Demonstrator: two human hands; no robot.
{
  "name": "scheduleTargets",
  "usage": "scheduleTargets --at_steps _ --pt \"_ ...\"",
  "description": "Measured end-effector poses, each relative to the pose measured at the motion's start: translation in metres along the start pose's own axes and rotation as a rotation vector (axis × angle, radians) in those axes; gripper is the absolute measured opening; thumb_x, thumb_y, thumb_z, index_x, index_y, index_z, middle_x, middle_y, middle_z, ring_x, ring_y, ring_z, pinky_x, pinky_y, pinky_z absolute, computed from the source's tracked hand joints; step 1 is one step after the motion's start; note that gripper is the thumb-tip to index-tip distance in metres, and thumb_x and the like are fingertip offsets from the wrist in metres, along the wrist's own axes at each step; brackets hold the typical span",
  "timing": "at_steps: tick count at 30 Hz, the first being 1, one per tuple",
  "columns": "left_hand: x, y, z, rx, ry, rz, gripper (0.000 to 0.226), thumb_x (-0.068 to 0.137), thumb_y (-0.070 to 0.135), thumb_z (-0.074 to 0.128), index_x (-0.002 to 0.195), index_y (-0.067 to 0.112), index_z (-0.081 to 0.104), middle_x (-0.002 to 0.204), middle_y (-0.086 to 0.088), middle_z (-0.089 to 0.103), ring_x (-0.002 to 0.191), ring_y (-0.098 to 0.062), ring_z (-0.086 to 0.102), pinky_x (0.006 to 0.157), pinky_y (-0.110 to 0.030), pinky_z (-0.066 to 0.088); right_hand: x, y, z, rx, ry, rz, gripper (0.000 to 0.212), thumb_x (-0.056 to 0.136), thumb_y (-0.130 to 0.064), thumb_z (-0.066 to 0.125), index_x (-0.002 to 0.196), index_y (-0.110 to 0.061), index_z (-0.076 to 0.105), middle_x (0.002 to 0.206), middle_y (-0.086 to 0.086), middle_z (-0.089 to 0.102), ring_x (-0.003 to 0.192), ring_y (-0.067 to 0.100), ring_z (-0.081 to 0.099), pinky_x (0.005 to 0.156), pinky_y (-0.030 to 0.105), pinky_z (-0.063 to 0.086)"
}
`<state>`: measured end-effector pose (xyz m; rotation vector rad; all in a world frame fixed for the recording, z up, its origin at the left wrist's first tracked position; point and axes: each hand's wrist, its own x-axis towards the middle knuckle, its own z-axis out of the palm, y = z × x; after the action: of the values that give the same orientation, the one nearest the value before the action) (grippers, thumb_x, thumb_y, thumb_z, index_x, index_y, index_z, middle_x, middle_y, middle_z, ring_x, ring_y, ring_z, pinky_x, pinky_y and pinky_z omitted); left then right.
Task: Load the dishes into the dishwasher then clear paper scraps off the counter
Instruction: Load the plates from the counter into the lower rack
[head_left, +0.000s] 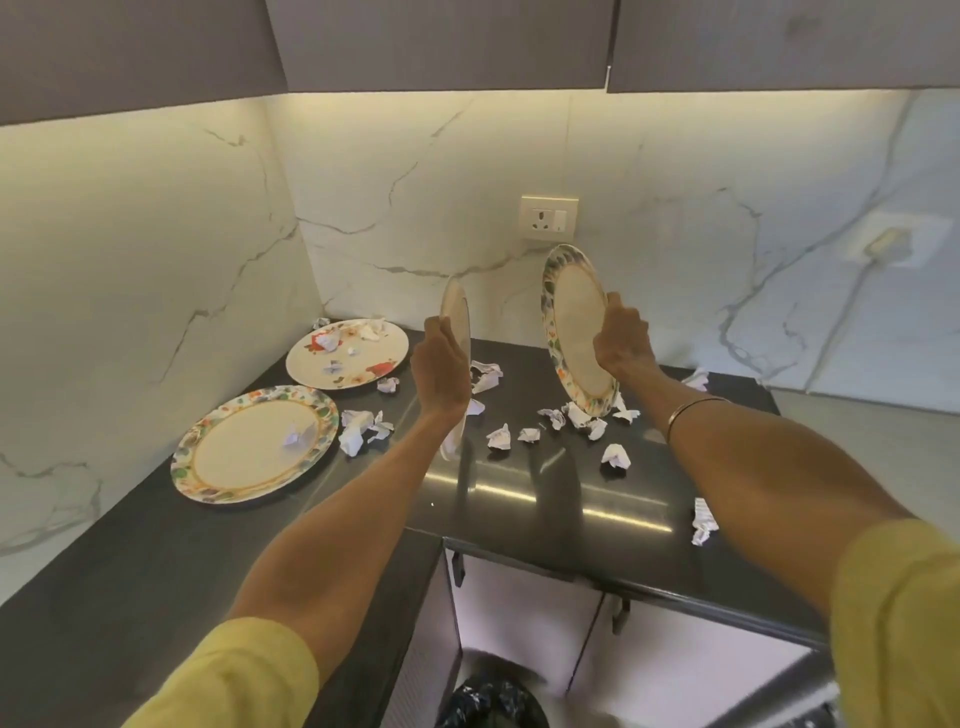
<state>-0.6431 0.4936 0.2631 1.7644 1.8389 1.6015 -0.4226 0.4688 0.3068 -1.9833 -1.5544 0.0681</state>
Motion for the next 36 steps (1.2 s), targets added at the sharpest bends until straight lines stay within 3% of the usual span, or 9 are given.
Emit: scheduleTargets --at_steps 13,19,22,29,36 --pt "-0.075 0.070 0.001 -0.024 -0.124 0.023 0.037 0.108 0.033 0.030 0.110 0.006 0.055 0.093 -0.016 0.070 0.081 -0.034 0.069 0.072 -0.046 0.059 -0.077 0.063 -0.064 -0.001 0.040 0.085 0.041 0.095 -0.001 0.052 0.135 0.000 0.041 0.125 0.026 0.059 0.107 0.043 0.063 0.087 0.051 0.055" --pt "-0.149 0.117 -0.006 -0.030 -0.140 0.013 0.039 0.108 0.029 0.029 0.107 0.001 0.055 0.089 -0.018 0.069 0.080 -0.032 0.066 0.070 -0.040 0.056 -0.138 0.116 -0.112 -0.013 0.050 0.102 0.039 0.093 0.002 0.050 0.132 0.002 0.043 0.120 0.026 0.061 0.106 0.043 0.063 0.084 0.051 0.057" --pt "-0.187 0.135 -0.013 -0.043 -0.144 0.002 0.038 0.108 0.027 0.029 0.106 0.000 0.056 0.087 -0.019 0.068 0.080 -0.035 0.066 0.072 -0.045 0.055 -0.168 0.135 -0.134 -0.005 0.058 0.153 0.041 0.093 0.001 0.050 0.133 -0.001 0.044 0.121 0.024 0.060 0.109 0.041 0.061 0.089 0.049 0.055" --pt "-0.257 0.164 -0.035 -0.087 -0.179 -0.036 0.039 0.108 0.028 0.029 0.105 0.000 0.057 0.094 -0.022 0.068 0.088 -0.038 0.066 0.078 -0.046 0.055 -0.231 0.161 -0.174 -0.014 0.027 0.181 0.040 0.096 -0.002 0.048 0.135 -0.002 0.042 0.122 0.022 0.060 0.110 0.039 0.061 0.085 0.042 0.054" --pt "-0.301 0.186 -0.058 -0.079 -0.249 0.013 0.037 0.108 0.030 0.030 0.109 0.003 0.055 0.098 -0.021 0.070 0.087 -0.037 0.068 0.076 -0.048 0.058 -0.285 0.167 -0.200 -0.003 0.078 0.242 0.040 0.096 -0.002 0.048 0.136 -0.002 0.043 0.129 0.021 0.056 0.116 0.039 0.058 0.092 0.047 0.051"
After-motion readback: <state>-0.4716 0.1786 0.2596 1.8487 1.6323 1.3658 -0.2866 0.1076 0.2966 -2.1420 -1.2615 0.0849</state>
